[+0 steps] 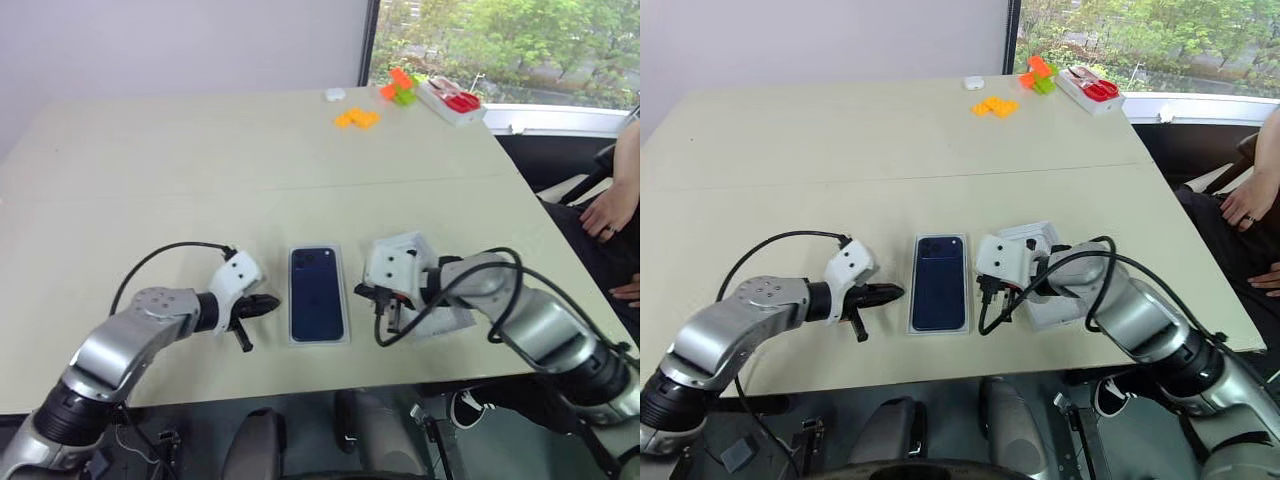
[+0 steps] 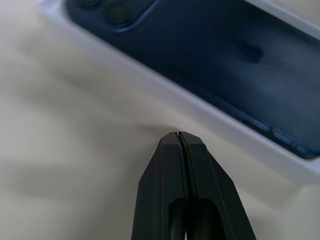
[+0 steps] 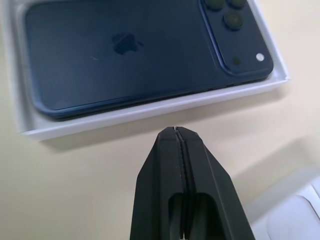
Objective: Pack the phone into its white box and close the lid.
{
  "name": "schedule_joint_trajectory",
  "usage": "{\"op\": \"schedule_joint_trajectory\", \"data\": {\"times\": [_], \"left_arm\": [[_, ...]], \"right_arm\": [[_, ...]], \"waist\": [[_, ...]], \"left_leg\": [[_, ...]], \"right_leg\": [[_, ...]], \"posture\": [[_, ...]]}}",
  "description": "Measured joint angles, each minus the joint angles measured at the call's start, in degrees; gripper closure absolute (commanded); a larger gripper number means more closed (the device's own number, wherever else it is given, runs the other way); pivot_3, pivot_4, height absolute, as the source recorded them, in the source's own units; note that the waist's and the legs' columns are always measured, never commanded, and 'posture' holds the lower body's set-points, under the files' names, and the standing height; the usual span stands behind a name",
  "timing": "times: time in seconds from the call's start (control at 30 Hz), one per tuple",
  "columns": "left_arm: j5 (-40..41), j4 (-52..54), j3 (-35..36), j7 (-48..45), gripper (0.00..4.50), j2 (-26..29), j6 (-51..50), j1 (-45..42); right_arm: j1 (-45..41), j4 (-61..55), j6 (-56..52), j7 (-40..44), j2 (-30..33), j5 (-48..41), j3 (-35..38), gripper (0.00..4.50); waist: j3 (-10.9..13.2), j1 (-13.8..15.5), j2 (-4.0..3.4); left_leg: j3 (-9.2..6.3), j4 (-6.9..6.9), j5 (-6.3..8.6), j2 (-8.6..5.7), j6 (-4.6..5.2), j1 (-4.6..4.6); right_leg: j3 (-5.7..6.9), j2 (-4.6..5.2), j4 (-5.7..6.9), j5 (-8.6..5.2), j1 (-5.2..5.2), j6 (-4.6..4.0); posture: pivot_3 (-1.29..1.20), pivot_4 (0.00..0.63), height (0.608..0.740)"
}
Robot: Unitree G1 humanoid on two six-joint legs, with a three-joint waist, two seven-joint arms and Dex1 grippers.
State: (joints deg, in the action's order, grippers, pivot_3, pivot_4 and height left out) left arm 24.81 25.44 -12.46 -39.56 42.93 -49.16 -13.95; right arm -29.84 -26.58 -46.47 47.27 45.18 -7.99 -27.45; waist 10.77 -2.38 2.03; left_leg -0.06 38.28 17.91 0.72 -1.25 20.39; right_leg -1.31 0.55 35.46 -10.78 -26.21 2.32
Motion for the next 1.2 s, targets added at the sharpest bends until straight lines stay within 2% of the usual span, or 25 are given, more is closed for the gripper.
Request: {"op": "schedule_joint_trajectory", "data": {"times": [0.2,0.53,1.03,1.13,1.2], "left_arm": [[-1.9,-0.1,-2.6,0.2,4.44,-2.6,-0.3,-2.2],[-3.1,-2.9,-4.8,-0.5,4.44,-7.1,-0.5,-5.0],[-4.6,-4.8,-6.8,-2.2,4.44,-9.2,-0.3,-7.0],[-4.6,-4.8,-6.4,-2.2,4.50,-9.1,-0.3,-6.9],[-4.5,-4.8,-5.9,-2.2,4.50,-9.0,-0.3,-6.7]], "right_arm": [[-0.4,4.2,0.1,-1.3,-2.1,4.5,-2.3,4.50],[0.9,3.3,0.2,1.5,0.0,5.3,-1.2,4.50],[2.6,0.4,-1.0,3.8,2.7,5.5,1.5,4.50],[2.5,-2.1,-2.4,6.1,4.3,3.5,4.2,3.60],[2.3,-4.2,-3.4,7.6,5.5,1.5,6.9,2.58]], "waist": [[0.0,0.2,0.00],[0.0,0.6,0.00],[0.0,1.4,0.00],[0.0,1.4,0.00],[0.0,1.4,0.01]], "left_leg": [[0.00,0.02,0.00,-0.02,0.00,0.03],[-0.02,0.08,0.00,-0.07,0.00,-0.01],[-0.04,0.09,0.00,-0.07,0.00,0.00],[-0.05,0.09,0.00,-0.07,0.00,0.00],[-0.07,0.09,0.00,-0.06,0.00,-0.01]], "right_leg": [[0.00,0.03,-0.01,0.02,0.00,0.01],[0.00,0.06,-0.03,0.01,0.11,0.01],[0.02,0.04,-0.01,0.02,0.11,0.02],[0.02,0.04,-0.01,0.02,0.10,0.02],[0.03,0.02,-0.01,0.02,0.11,0.03]], "posture": [[0.00,0.150,0.734],[0.00,0.150,0.734],[0.00,0.150,0.734],[0.00,0.150,0.734],[0.00,0.150,0.734]]}}
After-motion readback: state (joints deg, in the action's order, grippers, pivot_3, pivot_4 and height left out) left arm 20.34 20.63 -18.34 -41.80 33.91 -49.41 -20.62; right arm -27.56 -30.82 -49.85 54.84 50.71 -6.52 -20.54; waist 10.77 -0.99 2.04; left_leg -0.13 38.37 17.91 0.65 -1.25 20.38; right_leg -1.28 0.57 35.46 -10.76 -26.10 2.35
